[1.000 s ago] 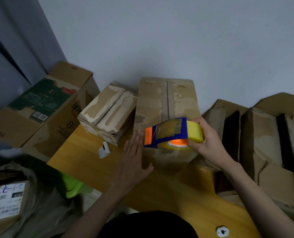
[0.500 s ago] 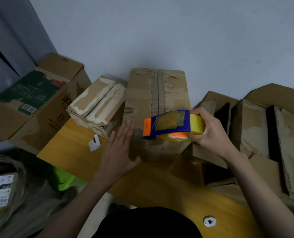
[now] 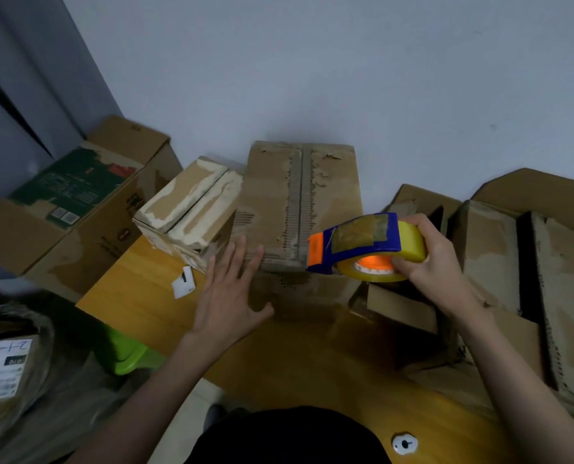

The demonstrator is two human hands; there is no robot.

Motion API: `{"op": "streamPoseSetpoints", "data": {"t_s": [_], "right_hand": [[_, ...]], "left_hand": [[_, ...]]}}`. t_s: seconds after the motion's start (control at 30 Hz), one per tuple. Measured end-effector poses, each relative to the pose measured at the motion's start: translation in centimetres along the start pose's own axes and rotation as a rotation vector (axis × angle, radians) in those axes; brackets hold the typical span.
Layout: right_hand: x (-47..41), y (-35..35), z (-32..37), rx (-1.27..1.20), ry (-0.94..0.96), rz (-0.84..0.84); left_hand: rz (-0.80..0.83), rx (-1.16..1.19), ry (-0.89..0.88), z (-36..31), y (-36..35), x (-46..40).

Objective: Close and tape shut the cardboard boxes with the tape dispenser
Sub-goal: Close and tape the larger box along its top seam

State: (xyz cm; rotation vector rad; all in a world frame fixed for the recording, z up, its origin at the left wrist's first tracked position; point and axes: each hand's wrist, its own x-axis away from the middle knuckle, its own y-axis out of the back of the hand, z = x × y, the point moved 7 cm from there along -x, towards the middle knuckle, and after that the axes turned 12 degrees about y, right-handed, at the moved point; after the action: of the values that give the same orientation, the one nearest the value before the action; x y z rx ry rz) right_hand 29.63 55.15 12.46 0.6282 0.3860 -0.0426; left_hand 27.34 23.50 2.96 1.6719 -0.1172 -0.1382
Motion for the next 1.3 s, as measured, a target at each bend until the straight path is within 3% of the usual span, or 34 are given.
{"op": "streamPoseSetpoints", "data": {"t_s": [0.13,0.33,0.43,0.53,0.83,1.0,1.17,1.3], "right_hand": [[-0.1,-0.4,-0.5,-0.037,-0.030,-0.031],[2.0,-1.3,-2.0,-0.262,-0.128,-0.364],[3.2,-3.6,-4.3,-0.402,-0.237,-0.397],[3.5,-4.7,-4.9,-0.466,-0.275,-0.390],[2.7,-7.0,-0.3,-0.386,-0.089,-0.285],[1.7,-5.8,2.2,-0.222,0.067,-0.216],[0.5,-4.6,3.2,0.035,0.183,0.031],[0.1,-3.6,3.0,0.138,0.148,0.055]], "left_hand": [[0.038,-0.065,0.014,-2.9,0.1,-0.2],[0.034,0.108,-0.065,-6.6,-0.8,-0.7],[0.021,0.087,-0.075,-6.0,-1.1,-0.8],[0.037,0.087,-0.092,-5.6,-1.0,-0.8],[0.061,0.155,-0.176,-1.3,0.1,-0.8],[0.060,0.124,-0.196,-1.9,0.3,-0.7],[0.065,0.086,-0.173,-2.2,0.1,-0.8],[0.053,0.079,-0.179,-2.3,0.1,-0.8]]}}
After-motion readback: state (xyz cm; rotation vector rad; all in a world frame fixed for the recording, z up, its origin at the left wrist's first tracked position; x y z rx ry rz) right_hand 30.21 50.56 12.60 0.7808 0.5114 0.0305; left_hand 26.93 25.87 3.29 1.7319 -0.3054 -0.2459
